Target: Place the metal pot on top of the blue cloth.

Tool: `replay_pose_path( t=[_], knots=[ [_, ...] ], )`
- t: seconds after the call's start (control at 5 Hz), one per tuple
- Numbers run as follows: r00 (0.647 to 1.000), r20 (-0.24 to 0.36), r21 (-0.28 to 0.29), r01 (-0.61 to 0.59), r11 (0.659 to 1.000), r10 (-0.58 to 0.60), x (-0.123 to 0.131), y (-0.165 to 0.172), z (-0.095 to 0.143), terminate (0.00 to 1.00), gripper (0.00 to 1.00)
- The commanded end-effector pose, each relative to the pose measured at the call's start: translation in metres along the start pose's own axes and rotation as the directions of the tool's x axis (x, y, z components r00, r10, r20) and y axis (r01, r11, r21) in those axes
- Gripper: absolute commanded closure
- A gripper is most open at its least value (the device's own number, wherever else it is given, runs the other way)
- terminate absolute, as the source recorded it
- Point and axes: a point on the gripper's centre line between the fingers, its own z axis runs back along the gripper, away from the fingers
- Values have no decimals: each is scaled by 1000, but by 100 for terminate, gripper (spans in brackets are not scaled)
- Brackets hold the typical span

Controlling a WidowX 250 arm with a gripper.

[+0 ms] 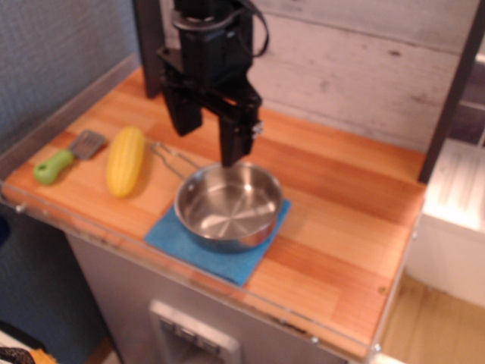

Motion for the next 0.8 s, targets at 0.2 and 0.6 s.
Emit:
replay_pose_path(
  t=[0.2, 0.6],
  knots=[
    [999, 32, 12, -6, 1000, 6, 3, 6, 10, 0, 0],
    [999, 32, 12, -6, 1000, 6, 3, 6, 10, 100, 0]
  ],
)
